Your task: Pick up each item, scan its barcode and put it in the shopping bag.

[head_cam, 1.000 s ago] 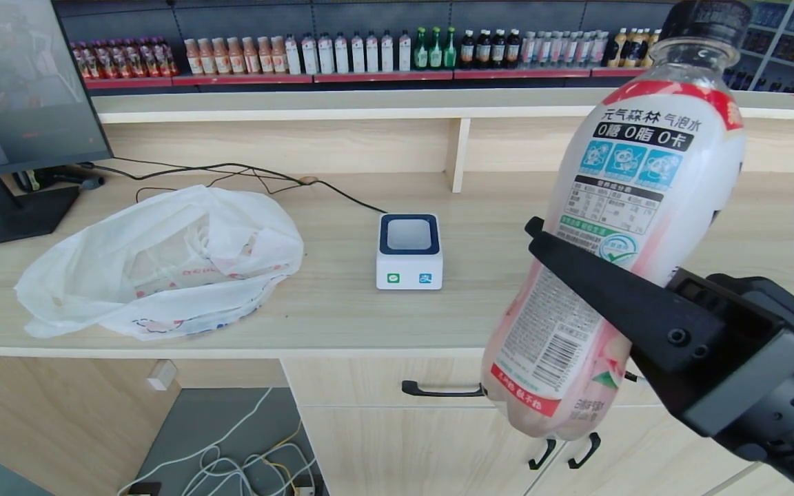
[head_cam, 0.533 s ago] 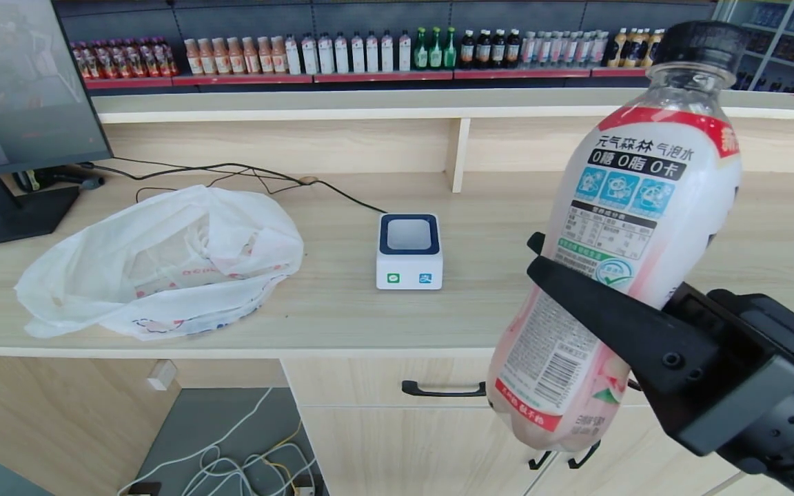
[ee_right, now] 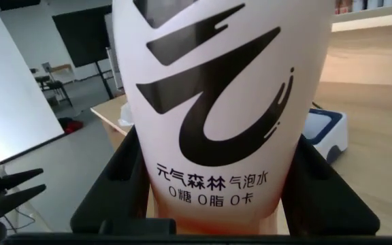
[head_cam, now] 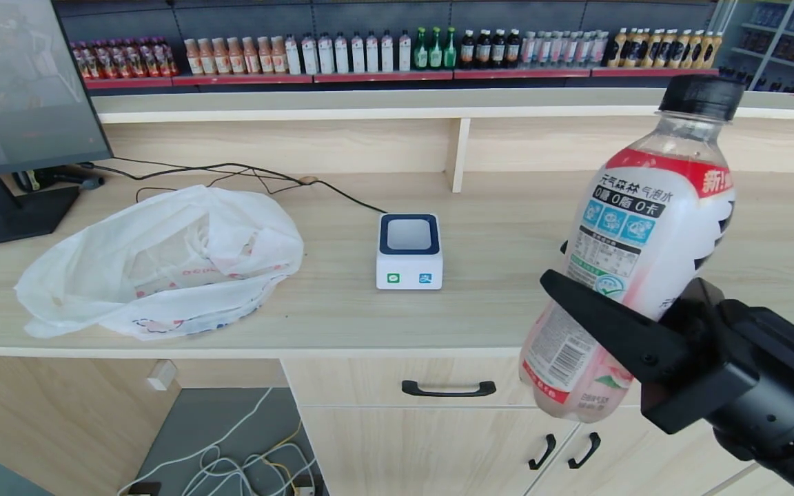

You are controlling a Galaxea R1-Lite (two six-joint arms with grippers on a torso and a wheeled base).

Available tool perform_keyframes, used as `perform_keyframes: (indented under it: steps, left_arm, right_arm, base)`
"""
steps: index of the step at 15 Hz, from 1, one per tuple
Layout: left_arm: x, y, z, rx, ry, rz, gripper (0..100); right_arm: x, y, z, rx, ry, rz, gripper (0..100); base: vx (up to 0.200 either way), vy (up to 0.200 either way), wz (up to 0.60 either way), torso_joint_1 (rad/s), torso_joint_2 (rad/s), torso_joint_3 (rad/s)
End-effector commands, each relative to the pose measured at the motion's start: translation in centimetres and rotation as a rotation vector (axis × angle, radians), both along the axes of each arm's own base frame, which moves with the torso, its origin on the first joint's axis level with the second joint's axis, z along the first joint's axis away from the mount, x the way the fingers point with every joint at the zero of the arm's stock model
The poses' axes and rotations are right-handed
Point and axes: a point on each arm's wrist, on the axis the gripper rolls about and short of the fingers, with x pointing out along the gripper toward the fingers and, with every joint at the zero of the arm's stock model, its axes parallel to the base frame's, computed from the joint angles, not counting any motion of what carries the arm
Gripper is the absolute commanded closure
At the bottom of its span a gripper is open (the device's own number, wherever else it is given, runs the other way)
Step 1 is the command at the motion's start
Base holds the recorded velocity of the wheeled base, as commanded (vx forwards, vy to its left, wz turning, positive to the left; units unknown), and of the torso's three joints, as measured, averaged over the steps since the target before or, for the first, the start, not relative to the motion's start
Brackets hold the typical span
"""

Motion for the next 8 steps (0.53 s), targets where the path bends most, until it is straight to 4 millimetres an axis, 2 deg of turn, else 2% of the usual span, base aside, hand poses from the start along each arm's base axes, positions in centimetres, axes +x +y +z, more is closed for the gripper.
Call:
perform_keyframes:
  steps: [1,5,8]
  left_arm:
    - [0.0,0.0,0.0,0.0,0.0,0.001,0]
    - [0.0,0.0,0.0,0.0,0.0,0.001,0]
    - [0.0,0.0,0.0,0.0,0.0,0.001,0]
  right_arm:
    - [1.0,-1.1,-0.2,-0.037,-0.033,-0.102,100]
    - [2.2,-3.1,-1.2,-0.15,-0.061,-0.424,100]
    - [3.7,-5.1,-0.1,-0.118,-0.072,-0.64,100]
  base:
    - [0.0,0.0,0.0,0.0,0.0,0.0]
    - [0.0,0.0,0.0,0.0,0.0,0.0]
    - [0.0,0.0,0.0,0.0,0.0,0.0]
